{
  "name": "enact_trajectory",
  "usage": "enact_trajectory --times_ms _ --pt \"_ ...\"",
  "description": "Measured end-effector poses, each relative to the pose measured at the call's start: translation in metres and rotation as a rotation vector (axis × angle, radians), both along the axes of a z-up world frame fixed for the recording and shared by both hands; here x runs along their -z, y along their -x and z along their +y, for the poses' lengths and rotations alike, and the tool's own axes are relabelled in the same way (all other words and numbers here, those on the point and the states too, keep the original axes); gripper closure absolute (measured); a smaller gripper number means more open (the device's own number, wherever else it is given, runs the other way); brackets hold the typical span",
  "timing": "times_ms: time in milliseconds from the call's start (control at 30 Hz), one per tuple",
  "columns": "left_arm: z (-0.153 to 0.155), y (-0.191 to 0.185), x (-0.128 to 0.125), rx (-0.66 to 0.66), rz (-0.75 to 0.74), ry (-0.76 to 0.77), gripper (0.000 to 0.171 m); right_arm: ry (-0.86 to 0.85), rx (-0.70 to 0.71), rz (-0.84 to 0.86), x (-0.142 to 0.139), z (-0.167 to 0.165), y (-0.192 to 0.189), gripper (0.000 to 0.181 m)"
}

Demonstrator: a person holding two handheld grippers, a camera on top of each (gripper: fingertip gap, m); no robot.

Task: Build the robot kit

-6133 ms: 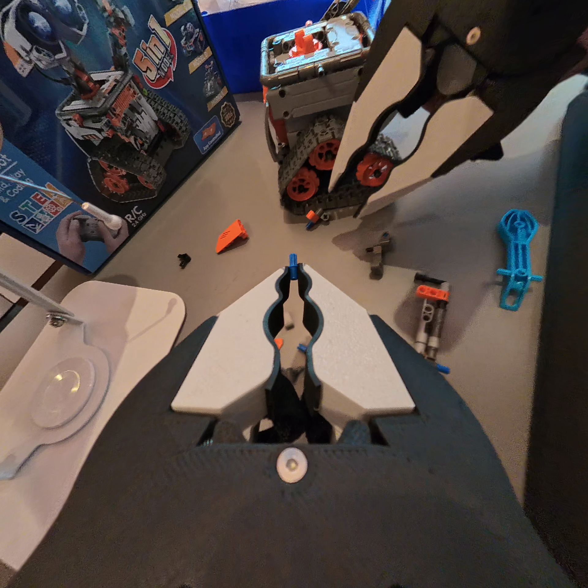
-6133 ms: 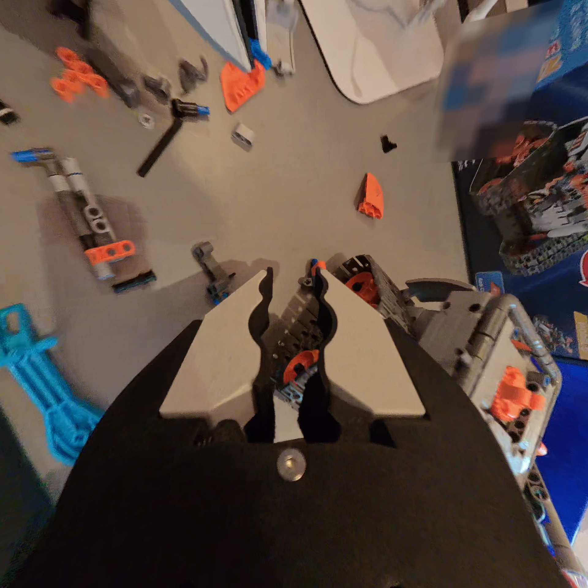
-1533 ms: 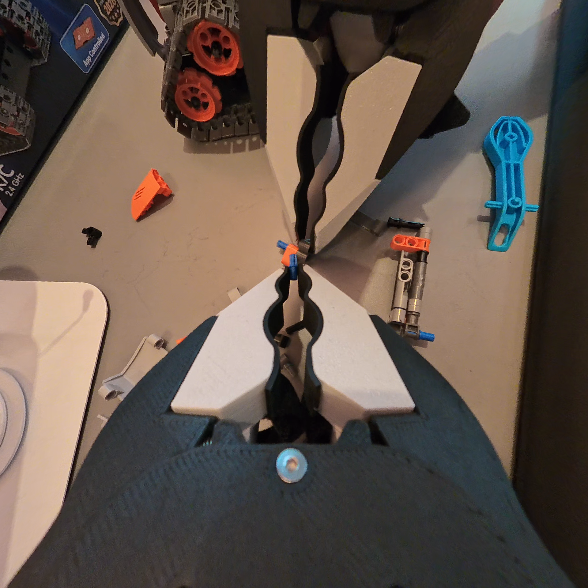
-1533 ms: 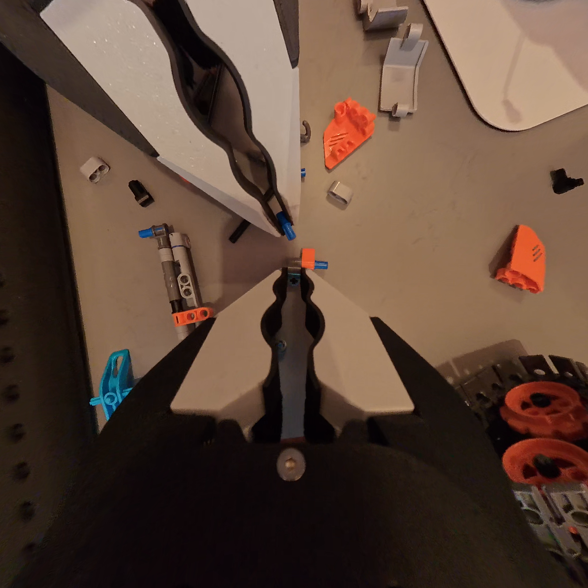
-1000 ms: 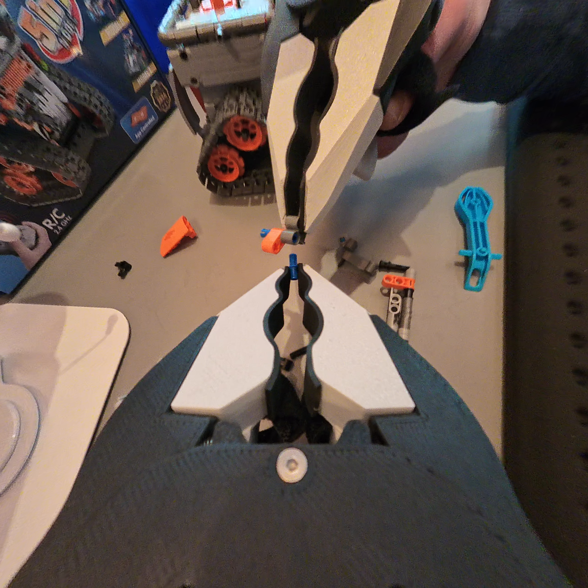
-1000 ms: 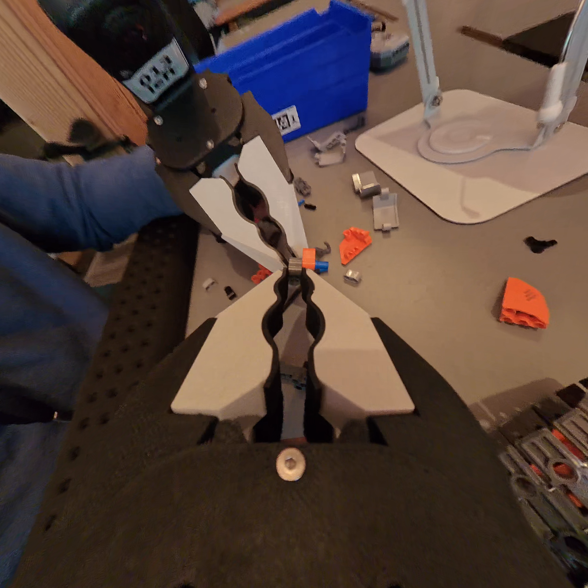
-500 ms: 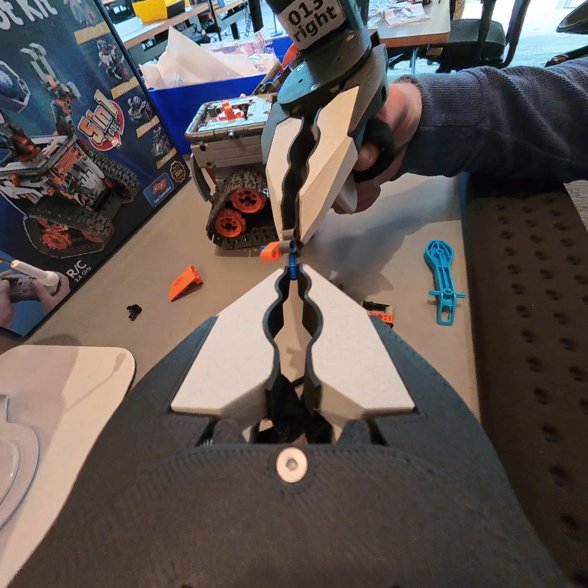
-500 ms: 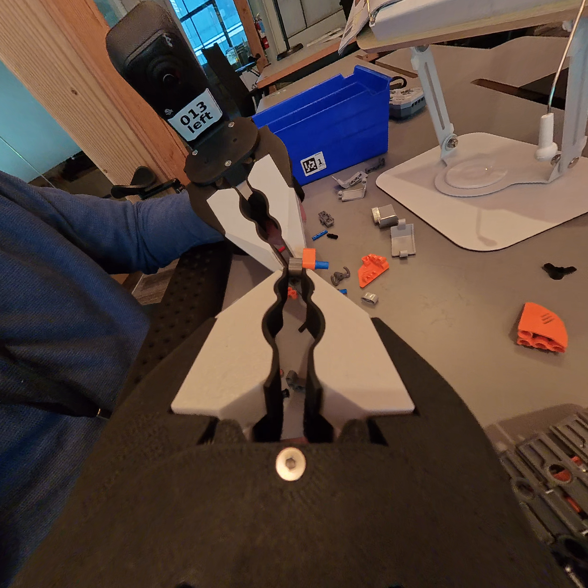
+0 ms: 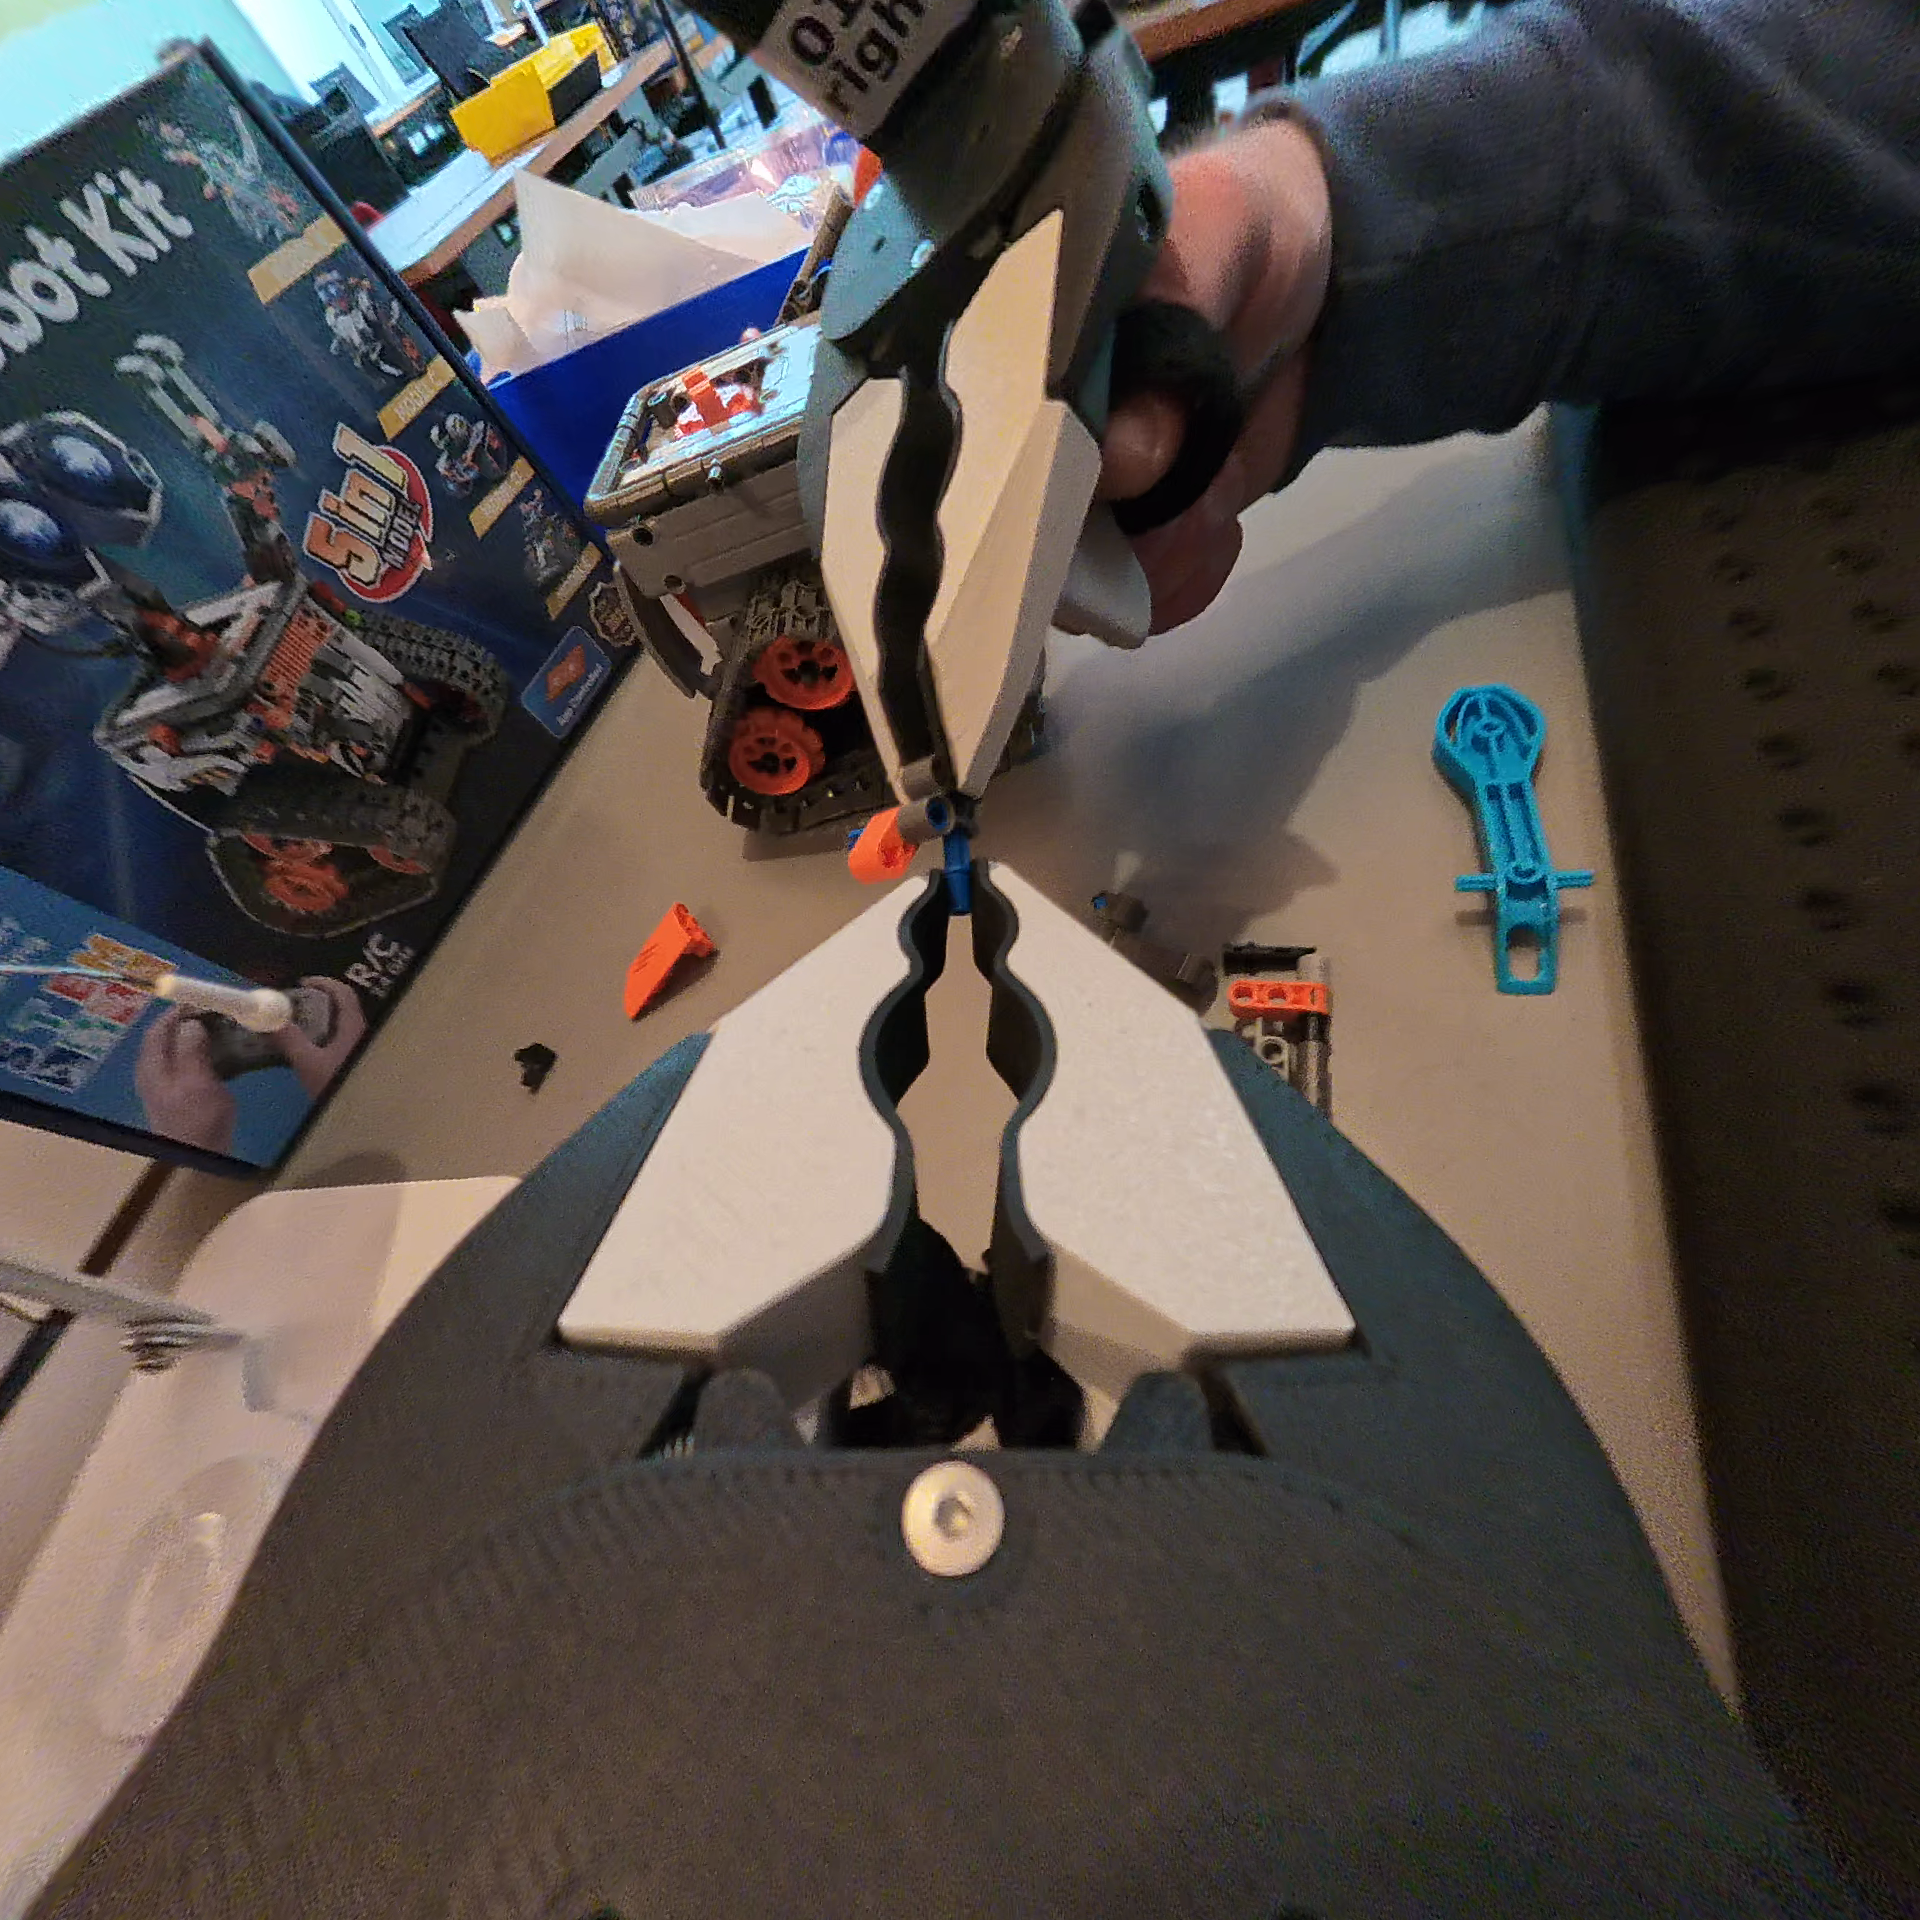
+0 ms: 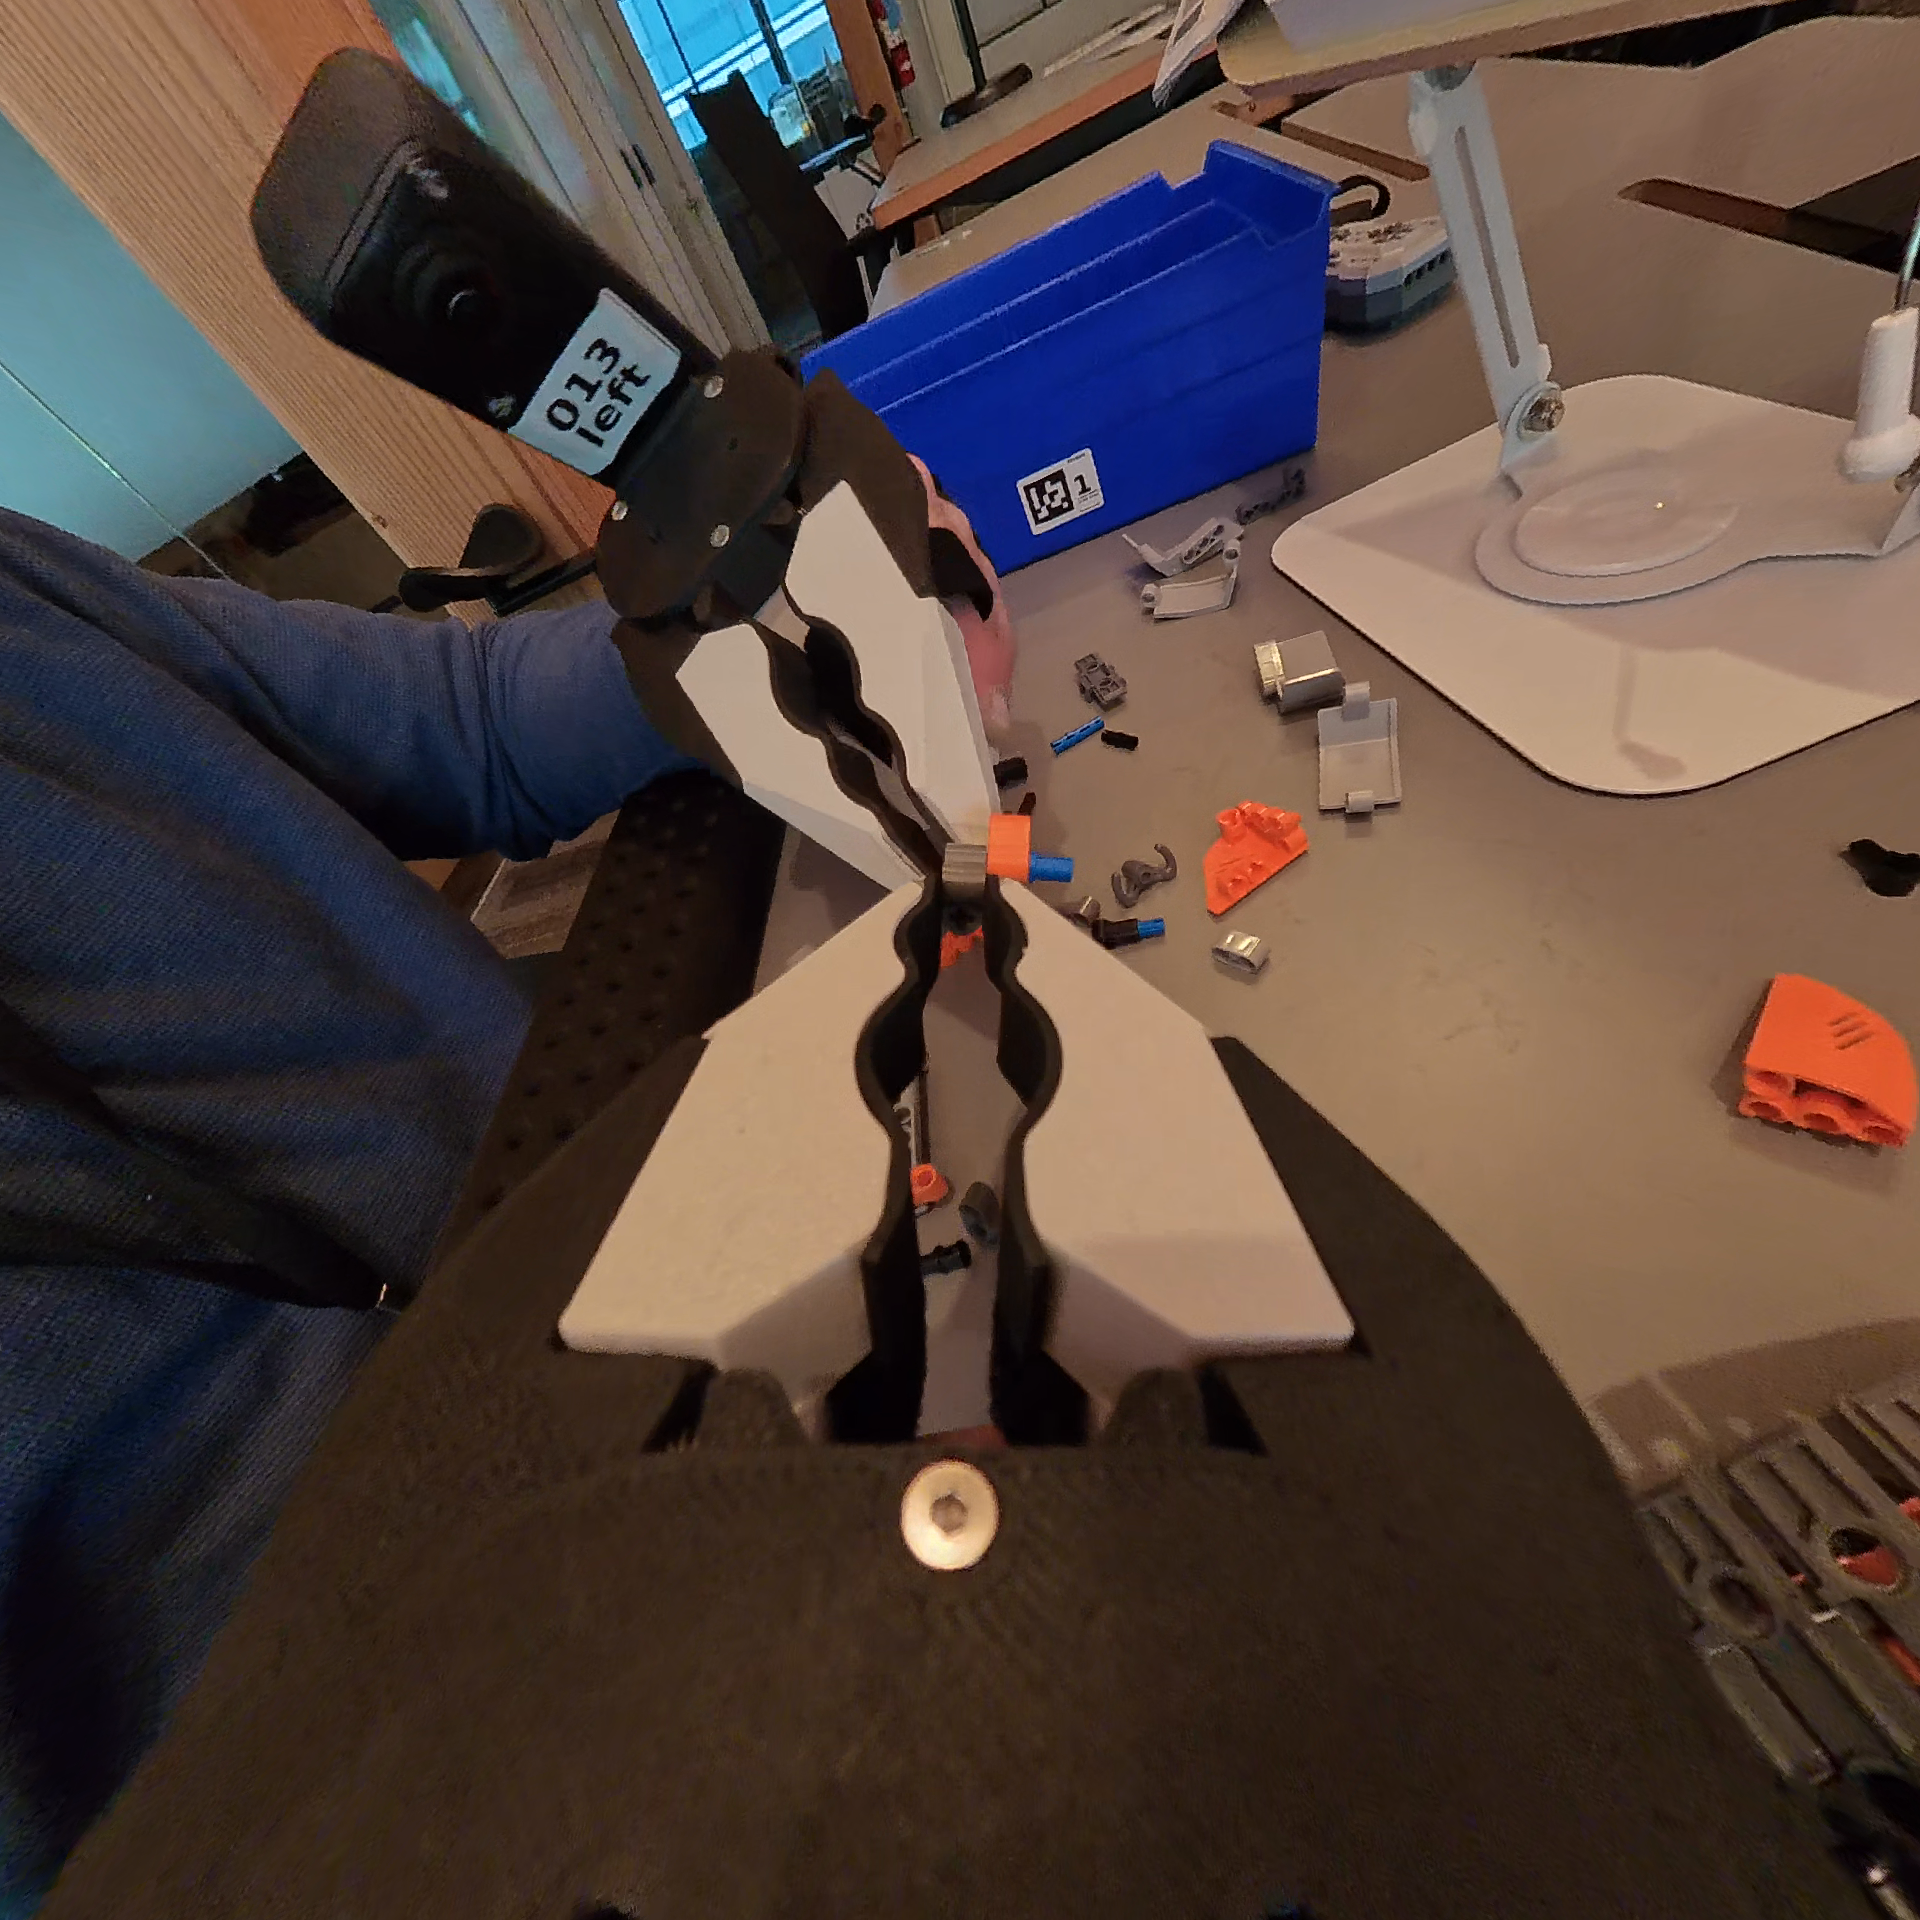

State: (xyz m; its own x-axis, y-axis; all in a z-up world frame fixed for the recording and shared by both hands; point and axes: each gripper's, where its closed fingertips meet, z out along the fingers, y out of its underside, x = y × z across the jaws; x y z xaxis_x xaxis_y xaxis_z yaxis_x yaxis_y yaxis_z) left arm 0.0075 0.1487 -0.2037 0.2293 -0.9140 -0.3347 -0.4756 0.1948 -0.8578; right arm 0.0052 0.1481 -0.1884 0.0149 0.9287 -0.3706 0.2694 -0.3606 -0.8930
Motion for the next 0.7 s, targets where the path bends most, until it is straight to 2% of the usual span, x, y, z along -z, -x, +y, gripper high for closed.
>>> enact_trajectory --times_ms 233,467,700 --pt "-0.002 -0.003 -0.003 -0.011 0.022 -0.129 0.17 0.032 -0.003 0.01 -0.003 -0.002 -0.002 0.177" --pt "0.001 -0.002 -0.018 -0.053 -0.027 -0.228 0.17 0.101 0.024 0.122 -0.018 0.001 -0.002 0.176" --pt "0.001 -0.002 -0.023 -0.084 0.028 -0.389 0.17 0.13 0.019 0.15 -0.023 0.001 -0.001 0.177"
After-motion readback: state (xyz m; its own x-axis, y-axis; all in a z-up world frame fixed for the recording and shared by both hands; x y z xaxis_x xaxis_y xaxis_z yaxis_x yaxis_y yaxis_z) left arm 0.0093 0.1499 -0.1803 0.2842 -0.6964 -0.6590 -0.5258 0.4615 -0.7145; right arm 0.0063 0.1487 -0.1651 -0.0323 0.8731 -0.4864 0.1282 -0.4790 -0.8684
